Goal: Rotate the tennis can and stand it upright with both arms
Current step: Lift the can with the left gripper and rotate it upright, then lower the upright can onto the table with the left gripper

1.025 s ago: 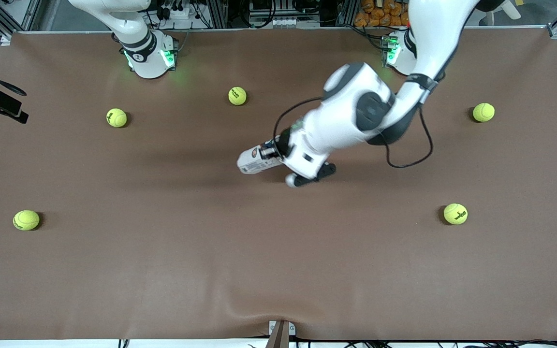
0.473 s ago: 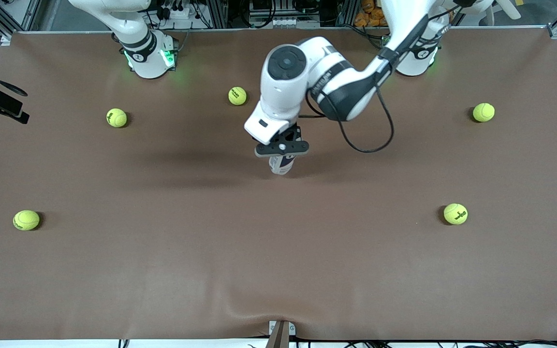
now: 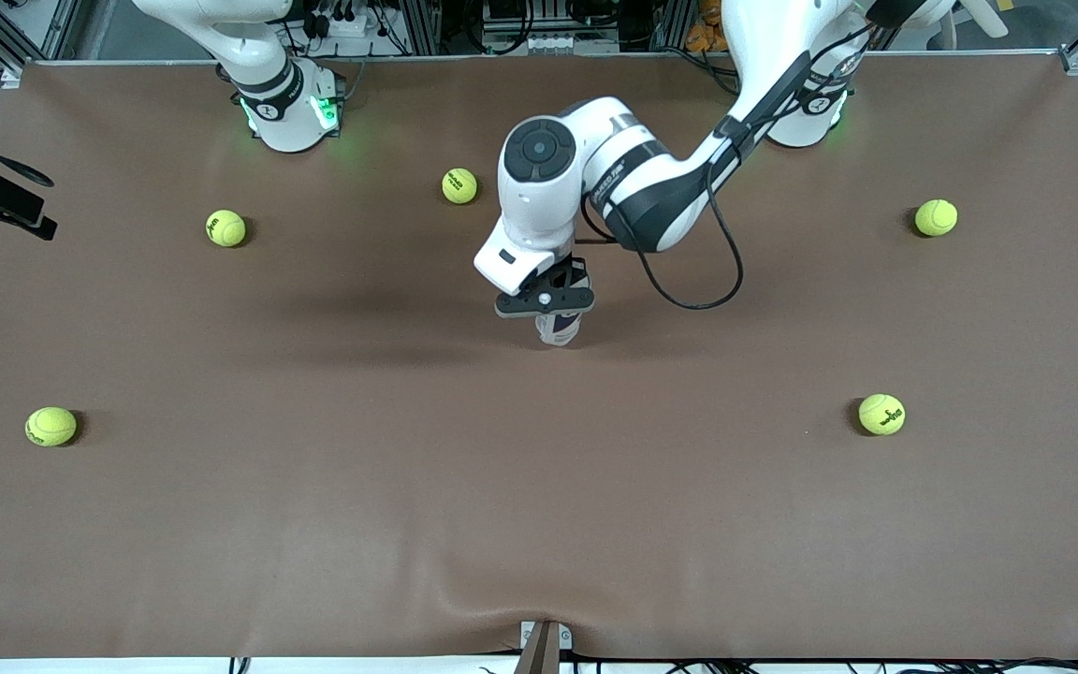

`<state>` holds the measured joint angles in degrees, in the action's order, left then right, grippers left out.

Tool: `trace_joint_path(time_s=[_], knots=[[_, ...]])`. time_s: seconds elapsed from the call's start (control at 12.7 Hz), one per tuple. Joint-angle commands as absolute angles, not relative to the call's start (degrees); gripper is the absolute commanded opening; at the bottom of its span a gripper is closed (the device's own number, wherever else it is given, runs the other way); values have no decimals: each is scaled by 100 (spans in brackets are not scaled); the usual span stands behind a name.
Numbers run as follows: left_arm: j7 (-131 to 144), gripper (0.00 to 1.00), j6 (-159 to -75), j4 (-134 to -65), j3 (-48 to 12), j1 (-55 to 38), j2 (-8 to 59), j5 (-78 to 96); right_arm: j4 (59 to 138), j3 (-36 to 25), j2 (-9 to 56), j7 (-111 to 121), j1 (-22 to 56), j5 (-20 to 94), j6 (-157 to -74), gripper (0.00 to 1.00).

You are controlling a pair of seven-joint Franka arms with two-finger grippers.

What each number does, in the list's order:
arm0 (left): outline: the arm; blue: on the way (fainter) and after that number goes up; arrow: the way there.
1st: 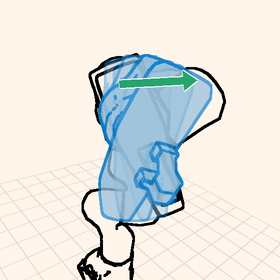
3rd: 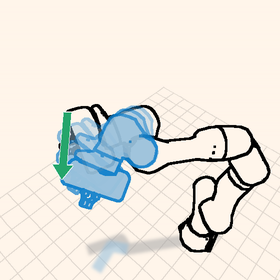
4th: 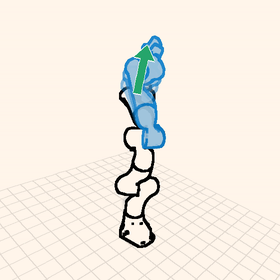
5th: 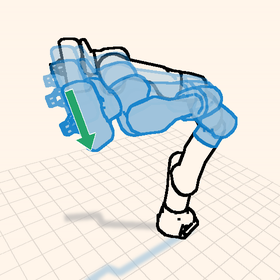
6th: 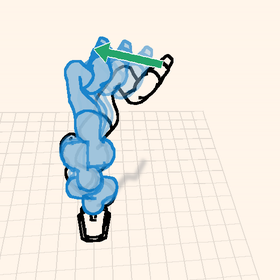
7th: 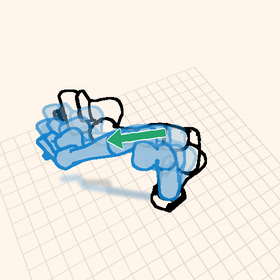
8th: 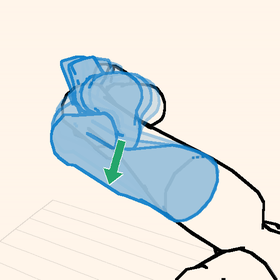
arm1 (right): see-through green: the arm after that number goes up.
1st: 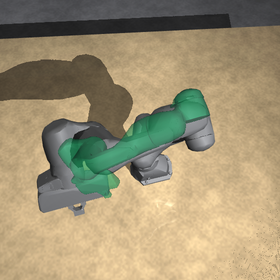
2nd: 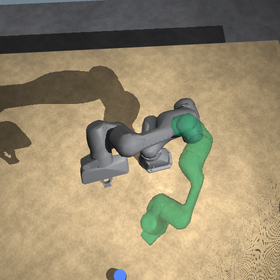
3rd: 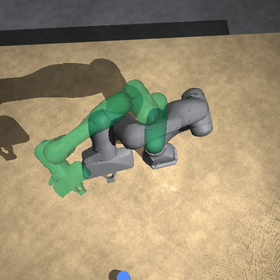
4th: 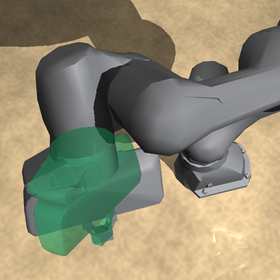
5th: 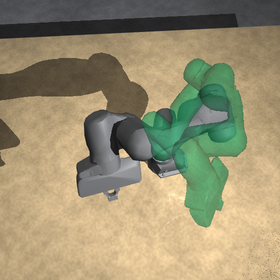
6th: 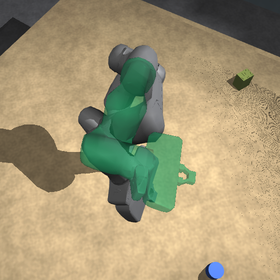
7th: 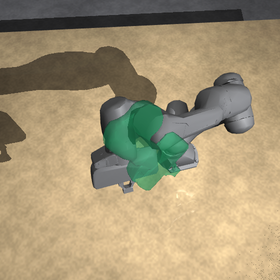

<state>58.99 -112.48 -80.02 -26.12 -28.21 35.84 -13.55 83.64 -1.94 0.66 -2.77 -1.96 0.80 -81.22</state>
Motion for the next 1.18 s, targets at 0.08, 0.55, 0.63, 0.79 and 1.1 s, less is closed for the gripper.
trace_joint_path(time_s=[0.08,0.55,0.63,0.79,1.1], knots=[[5880,21,-11206,-7937,-2610,-2821,3621,-1477,8253,-158,132,-316,-220,97,-8104,100],[5880,37,-11267,-7937,-2610,-2786,3683,-1459,8253,-150,132,-316,-220,97,-8104,100],[5871,37,-11268,-7937,-2610,-2795,3691,-1459,8253,-158,132,-316,-220,97,-8104,100],[5871,37,-11268,-7928,-2610,-2839,3726,-1468,8253,-150,132,-316,-220,97,-8104,100],[5740,35,-11215,-7928,-2610,-2874,3762,-1485,8253,-150,132,-316,-220,97,-8104,100]])
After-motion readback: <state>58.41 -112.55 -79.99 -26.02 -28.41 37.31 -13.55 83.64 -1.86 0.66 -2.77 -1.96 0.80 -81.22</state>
